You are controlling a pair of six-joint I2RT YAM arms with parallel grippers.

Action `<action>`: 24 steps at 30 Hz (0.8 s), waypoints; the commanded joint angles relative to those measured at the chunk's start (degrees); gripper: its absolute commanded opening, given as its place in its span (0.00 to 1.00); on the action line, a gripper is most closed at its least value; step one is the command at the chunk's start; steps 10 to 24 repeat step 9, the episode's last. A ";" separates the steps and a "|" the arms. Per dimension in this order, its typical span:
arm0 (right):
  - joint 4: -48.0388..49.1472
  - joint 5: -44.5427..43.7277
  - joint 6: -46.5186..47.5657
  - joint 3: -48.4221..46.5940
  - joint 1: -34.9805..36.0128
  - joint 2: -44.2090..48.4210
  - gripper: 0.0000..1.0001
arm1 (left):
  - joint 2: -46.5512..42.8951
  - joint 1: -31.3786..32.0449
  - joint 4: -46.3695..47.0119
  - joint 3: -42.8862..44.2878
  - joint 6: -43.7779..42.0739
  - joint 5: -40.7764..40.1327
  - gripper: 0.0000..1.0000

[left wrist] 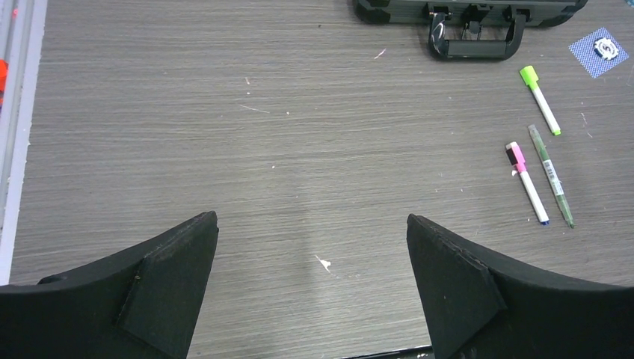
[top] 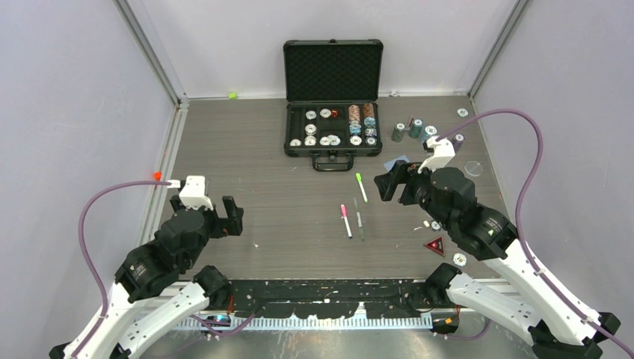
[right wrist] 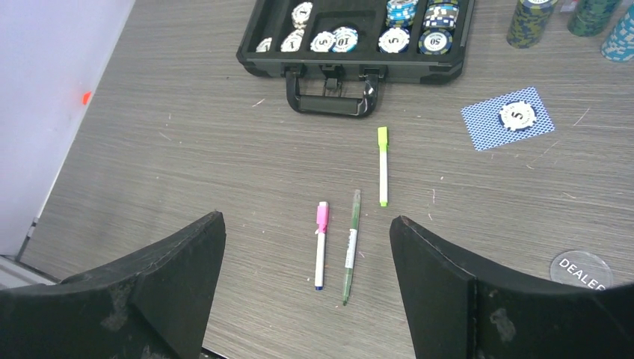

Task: Insert the pens into the pen caps

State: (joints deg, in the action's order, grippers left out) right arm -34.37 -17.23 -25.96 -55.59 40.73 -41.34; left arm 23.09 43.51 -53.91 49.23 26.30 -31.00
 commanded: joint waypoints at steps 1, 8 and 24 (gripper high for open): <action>1.42 0.52 -1.40 -0.46 -0.18 0.46 0.85 | 0.30 0.09 0.73 -0.31 -0.40 -1.36 1.00; -1.82 2.22 -0.82 -4.46 -0.18 -2.72 0.86 | 0.99 0.09 1.03 -0.81 -1.07 -1.87 1.00; -1.67 2.36 -1.19 -4.59 -0.20 -2.58 0.86 | 1.12 0.09 1.05 -0.81 -1.10 -1.82 1.00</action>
